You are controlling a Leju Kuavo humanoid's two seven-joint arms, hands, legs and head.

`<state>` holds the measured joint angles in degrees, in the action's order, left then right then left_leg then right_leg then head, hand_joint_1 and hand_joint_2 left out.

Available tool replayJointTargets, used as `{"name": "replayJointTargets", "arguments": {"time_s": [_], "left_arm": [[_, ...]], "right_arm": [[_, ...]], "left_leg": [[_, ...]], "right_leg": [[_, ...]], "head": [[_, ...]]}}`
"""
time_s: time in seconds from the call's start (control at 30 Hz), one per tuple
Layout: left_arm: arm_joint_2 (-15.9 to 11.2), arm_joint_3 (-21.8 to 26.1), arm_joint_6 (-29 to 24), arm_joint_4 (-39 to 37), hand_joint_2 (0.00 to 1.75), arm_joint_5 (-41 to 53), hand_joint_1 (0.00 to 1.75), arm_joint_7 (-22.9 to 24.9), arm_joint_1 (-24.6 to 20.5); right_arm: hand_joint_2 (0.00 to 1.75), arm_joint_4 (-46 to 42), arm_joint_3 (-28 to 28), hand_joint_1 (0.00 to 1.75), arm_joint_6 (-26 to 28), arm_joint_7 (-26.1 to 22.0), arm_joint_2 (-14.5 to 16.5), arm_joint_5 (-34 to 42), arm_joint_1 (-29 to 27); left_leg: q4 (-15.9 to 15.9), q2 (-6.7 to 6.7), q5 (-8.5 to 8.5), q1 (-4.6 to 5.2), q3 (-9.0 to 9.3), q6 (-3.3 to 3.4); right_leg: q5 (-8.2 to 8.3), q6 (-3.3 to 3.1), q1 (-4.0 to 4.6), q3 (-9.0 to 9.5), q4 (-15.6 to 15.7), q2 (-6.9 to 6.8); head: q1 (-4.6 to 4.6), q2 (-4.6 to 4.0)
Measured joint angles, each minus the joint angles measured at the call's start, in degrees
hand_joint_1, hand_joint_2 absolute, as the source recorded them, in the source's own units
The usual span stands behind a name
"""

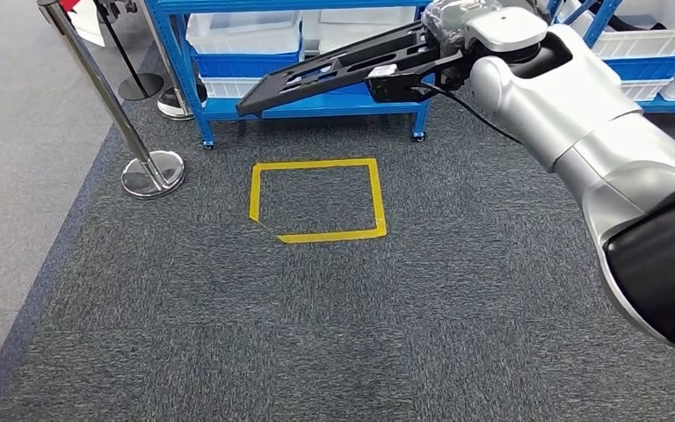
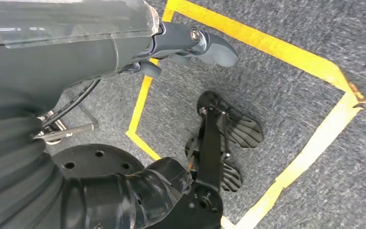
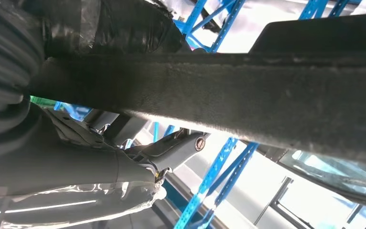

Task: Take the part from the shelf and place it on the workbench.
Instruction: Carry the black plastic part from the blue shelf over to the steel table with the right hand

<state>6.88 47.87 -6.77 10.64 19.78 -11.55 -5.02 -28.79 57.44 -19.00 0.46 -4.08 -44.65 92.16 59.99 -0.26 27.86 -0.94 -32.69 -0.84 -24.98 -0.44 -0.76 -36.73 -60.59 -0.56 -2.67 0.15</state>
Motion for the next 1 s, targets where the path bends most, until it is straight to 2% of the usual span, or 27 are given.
{"name": "replayJointTargets", "arguments": {"time_s": [0.07,0.13,0.17,0.2,0.27,0.3,0.33,0.37,0.43,0.47,0.5,0.57,0.63,0.7,0.77,0.8,0.83,0.87,0.93,1.0], "left_arm": [[-0.01,0.10,-0.01,0.01,1.75,0.00,0.00,-0.17,0.02],[-0.01,0.14,-0.01,0.01,1.75,0.04,0.00,-0.27,0.06],[0.00,0.15,-0.01,0.01,1.75,0.09,0.00,-0.30,0.06],[0.00,0.16,-0.03,0.00,1.75,0.19,0.00,-0.28,0.04],[-0.02,0.19,-0.21,0.01,1.75,0.42,0.00,-0.15,0.00],[-0.04,0.20,-0.36,0.02,1.75,0.50,0.00,-0.05,0.01],[-0.07,0.22,-0.49,0.02,1.75,0.54,0.00,0.07,0.03],[-0.09,0.26,-0.57,0.01,1.75,0.55,0.00,0.17,0.08],[-0.09,0.39,-0.60,0.00,1.75,0.58,0.00,0.37,0.11],[-0.08,0.46,-0.57,0.00,1.75,0.62,0.00,0.47,0.10],[-0.07,0.51,-0.56,0.00,1.75,0.65,0.00,0.57,0.06],[-0.05,0.57,-0.52,0.00,1.75,0.70,0.00,0.72,0.01],[-0.03,0.60,-0.51,0.00,1.75,0.72,0.00,0.77,0.03],[0.01,0.62,-0.51,0.00,1.75,0.72,0.00,0.78,0.07],[0.03,0.64,-0.55,0.00,1.75,0.72,0.00,0.78,0.08],[0.02,0.65,-0.57,0.00,1.75,0.72,0.00,0.78,0.07],[-0.01,0.66,-0.59,0.00,1.75,0.72,0.00,0.79,0.06],[-0.02,0.67,-0.60,0.00,1.75,0.72,0.00,0.80,0.06],[-0.05,0.69,-0.61,0.00,1.75,0.72,0.00,0.84,-0.01],[-0.06,0.72,-0.62,0.00,1.75,0.67,0.00,0.86,-0.11]], "right_arm": [[1.75,0.00,0.00,1.75,-0.02,-0.03,-0.08,0.04,0.01],[1.75,0.00,0.00,1.75,-0.07,-0.06,-0.28,0.07,0.05],[1.75,0.00,0.00,1.75,-0.10,-0.07,-0.41,0.08,0.09],[1.75,0.00,0.00,1.75,-0.13,-0.07,-0.54,0.09,0.11],[1.75,0.00,0.00,1.75,-0.20,-0.08,-0.67,0.14,0.00],[1.75,0.00,0.00,1.75,-0.25,-0.09,-0.73,0.17,-0.13],[1.75,0.00,0.00,1.75,-0.30,-0.08,-0.77,0.19,-0.25],[1.75,0.00,0.00,1.75,-0.33,-0.08,-0.79,0.19,-0.30],[1.75,0.00,0.00,1.75,-0.35,-0.07,-0.80,0.19,-0.22],[1.75,-0.01,0.00,1.75,-0.34,-0.07,-0.79,0.19,-0.12],[1.75,-0.01,0.00,1.75,-0.33,-0.07,-0.78,0.20,-0.07],[1.75,-0.02,0.00,1.75,-0.32,-0.07,-0.78,0.21,-0.08],[1.75,-0.02,0.01,1.75,-0.32,-0.08,-0.79,0.24,-0.15],[1.75,-0.01,0.02,1.75,-0.32,-0.10,-0.79,0.27,-0.13],[1.75,0.00,0.02,1.75,-0.32,-0.10,-0.80,0.28,-0.16],[1.75,0.00,0.03,1.75,-0.32,-0.10,-0.80,0.28,-0.23],[1.75,0.00,0.03,1.75,-0.31,-0.11,-0.80,0.29,-0.31],[1.75,0.00,0.04,1.75,-0.29,-0.12,-0.80,0.30,-0.38],[1.75,-0.01,0.04,1.75,-0.23,-0.13,-0.80,0.32,-0.40],[1.75,-0.02,0.04,1.75,-0.19,-0.13,-0.84,0.34,-0.25]], "left_leg": [[-0.44,-0.09,-0.32,0.18,-0.13,0.69],[-1.08,0.06,-0.95,-0.02,-0.25,1.67],[-1.38,0.15,-1.33,-0.13,-0.36,2.17],[-1.52,0.22,-1.64,-0.15,-0.55,2.54],[-1.51,0.25,-2.02,-0.05,-1.12,2.96],[-1.48,0.23,-2.17,-0.01,-1.34,3.02],[-1.42,0.20,-2.27,0.01,-1.49,3.03],[-1.33,0.15,-2.33,0.02,-1.56,2.99],[-1.03,0.09,-2.33,0.12,-1.71,2.81],[-0.81,0.08,-2.34,0.23,-1.90,2.65],[-0.64,0.08,-2.47,0.32,-2.15,2.38],[-0.52,0.03,-2.86,0.42,-2.62,1.80],[-0.18,-0.01,-2.40,0.41,-3.09,1.25],[3.59,0.03,0.70,0.29,-4.63,0.73],[11.10,0.07,4.98,0.11,-7.29,0.25],[13.98,0.07,6.18,0.06,-8.14,0.08],[14.85,0.08,6.30,0.02,-7.98,-0.01],[13.54,0.08,5.47,0.00,-6.80,-0.01],[6.14,0.09,2.80,-0.03,-2.17,0.24],[0.35,0.06,1.47,0.17,0.98,0.70]], "right_leg": [[0.53,0.81,0.08,-0.18,0.18,0.00],[-0.07,1.43,0.04,-0.61,-0.49,0.15],[-1.30,1.62,0.05,-1.30,-2.06,0.26],[-3.20,1.75,-0.01,-2.47,-4.85,0.37],[-6.98,1.98,0.01,-5.48,-12.26,0.47],[-7.78,2.05,0.00,-6.40,-14.82,0.47],[-7.44,2.05,0.00,-6.32,-15.30,0.47],[-6.04,1.95,0.00,-5.05,-13.36,0.47],[-2.60,1.49,0.11,-0.77,-5.76,0.50],[-1.62,1.24,0.24,0.86,-2.44,0.51],[-1.19,1.01,0.38,1.66,-0.56,0.54],[-1.07,0.66,0.55,1.56,0.28,0.55],[-0.46,0.01,0.18,1.34,0.64,0.36],[0.26,-0.74,-0.16,0.97,1.09,0.16],[0.80,-1.02,-0.10,0.14,0.97,0.15],[1.04,-1.00,-0.08,-0.31,0.84,0.16],[1.30,-0.95,-0.08,-0.77,0.67,0.17],[1.52,-0.85,-0.08,-1.16,0.51,0.19],[1.89,-0.51,-0.09,-1.76,0.23,0.19],[2.32,0.09,0.08,-2.15,0.15,0.16]], "head": [[0.01,0.00],[0.04,0.01],[0.05,0.00],[0.06,0.00],[0.07,0.00],[0.07,0.01],[0.07,0.00],[0.07,0.00],[0.06,0.00],[0.05,0.01],[0.04,0.01],[0.04,0.01],[0.03,0.01],[0.01,0.01],[0.02,0.01],[0.02,0.01],[0.02,0.01],[0.02,0.01],[0.02,0.00],[0.03,0.00]]}}
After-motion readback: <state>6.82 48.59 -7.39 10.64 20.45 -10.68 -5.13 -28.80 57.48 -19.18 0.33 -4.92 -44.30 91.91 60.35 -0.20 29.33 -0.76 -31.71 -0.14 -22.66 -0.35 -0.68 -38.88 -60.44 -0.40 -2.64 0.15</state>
